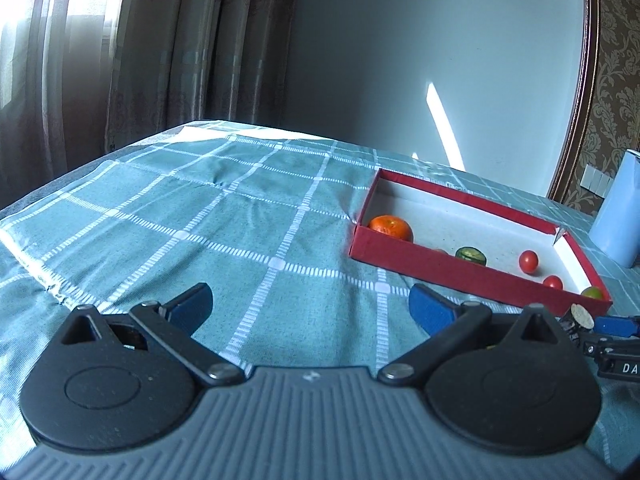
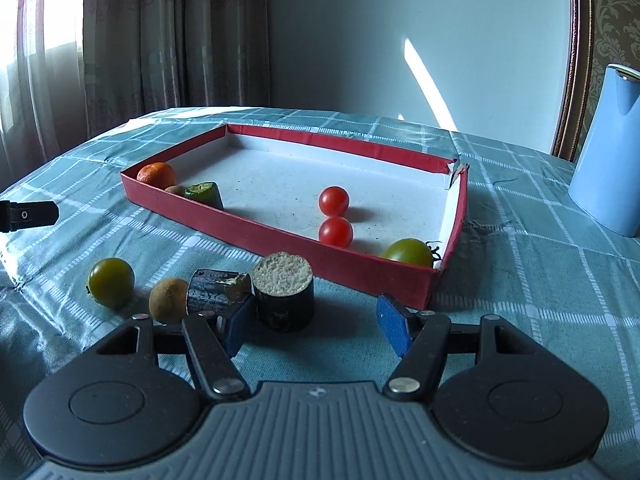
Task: Organize fruits
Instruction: 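Grasp the upright dark eggplant piece with the right gripper, then carry the eggplant piece into the tray and open the right gripper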
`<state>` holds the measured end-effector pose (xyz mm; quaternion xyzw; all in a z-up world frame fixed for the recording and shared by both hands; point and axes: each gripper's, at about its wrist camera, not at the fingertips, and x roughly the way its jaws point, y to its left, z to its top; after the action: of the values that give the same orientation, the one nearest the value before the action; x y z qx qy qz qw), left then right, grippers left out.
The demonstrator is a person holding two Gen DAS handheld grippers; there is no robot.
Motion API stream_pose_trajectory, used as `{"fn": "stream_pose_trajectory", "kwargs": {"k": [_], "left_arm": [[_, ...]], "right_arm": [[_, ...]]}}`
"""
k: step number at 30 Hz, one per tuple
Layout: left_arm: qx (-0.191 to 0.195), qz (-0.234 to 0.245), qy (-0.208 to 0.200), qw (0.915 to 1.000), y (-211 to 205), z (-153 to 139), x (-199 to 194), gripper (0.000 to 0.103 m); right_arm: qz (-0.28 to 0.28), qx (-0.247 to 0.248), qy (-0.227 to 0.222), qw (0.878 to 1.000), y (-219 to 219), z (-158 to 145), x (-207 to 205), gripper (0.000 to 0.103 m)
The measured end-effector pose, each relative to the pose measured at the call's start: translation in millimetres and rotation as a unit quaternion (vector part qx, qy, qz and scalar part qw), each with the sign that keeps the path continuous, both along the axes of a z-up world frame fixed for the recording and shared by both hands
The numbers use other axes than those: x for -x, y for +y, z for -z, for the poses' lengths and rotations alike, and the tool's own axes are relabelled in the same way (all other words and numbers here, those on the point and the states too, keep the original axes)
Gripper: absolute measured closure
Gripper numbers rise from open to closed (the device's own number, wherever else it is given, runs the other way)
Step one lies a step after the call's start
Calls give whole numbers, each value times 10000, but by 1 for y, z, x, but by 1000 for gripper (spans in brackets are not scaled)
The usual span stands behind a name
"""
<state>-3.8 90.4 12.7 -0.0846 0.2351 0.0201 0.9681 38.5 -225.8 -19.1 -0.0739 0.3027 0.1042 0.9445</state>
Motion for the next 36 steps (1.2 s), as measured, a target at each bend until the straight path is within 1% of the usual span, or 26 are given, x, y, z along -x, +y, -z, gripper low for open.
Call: {"fn": "stream_pose_trajectory", "kwargs": {"k": [3, 5, 9, 10, 11, 13, 14, 15, 19, 24, 27, 31, 34, 36], "left_arm": [[21, 21, 13, 10000, 0, 0, -1, 0], [30, 31, 3, 10000, 0, 0, -1, 0], [37, 80, 57, 9999, -1, 1, -3, 0], [34, 77, 65, 9999, -1, 1, -3, 0], [37, 75, 60, 9999, -1, 1, -3, 0], [36, 74, 43, 10000, 0, 1, -3, 0], [35, 74, 44, 10000, -1, 1, -3, 0], [37, 73, 49, 10000, -1, 1, -3, 0], [40, 67, 58, 10000, -1, 1, -2, 0], [44, 54, 74, 9999, 0, 2, -3, 0], [30, 35, 88, 10000, 0, 2, -3, 0], [2, 19, 109, 9999, -1, 3, -4, 0], [-29, -10, 138, 9999, -1, 3, -5, 0], [-41, -29, 149, 9999, -1, 3, -5, 0]], "right_arm": [[-62, -68, 86, 9999, 6, 1, -7, 37], [-96, -26, 126, 9999, 9, 3, -8, 37], [-81, -128, 214, 9997, 6, 4, -10, 37], [-51, -135, 236, 9996, 5, 4, -11, 55], [-83, -164, 241, 9995, 5, 4, -11, 64], [-102, -116, 235, 9996, 7, 4, -11, 65], [-136, -110, 228, 9996, 8, 5, -11, 69], [-153, -103, 217, 9996, 8, 4, -10, 70], [-134, -172, 169, 9996, 7, 3, -8, 71], [-155, -266, -179, 9994, 6, -4, 5, 71], [-81, -376, -420, 9984, 2, -15, 9, 71], [42, -439, -672, 9968, -4, -31, 2, 71], [201, -374, -842, 9955, -8, -39, -10, 71], [318, -383, -829, 9953, -13, -41, -22, 71]]}}
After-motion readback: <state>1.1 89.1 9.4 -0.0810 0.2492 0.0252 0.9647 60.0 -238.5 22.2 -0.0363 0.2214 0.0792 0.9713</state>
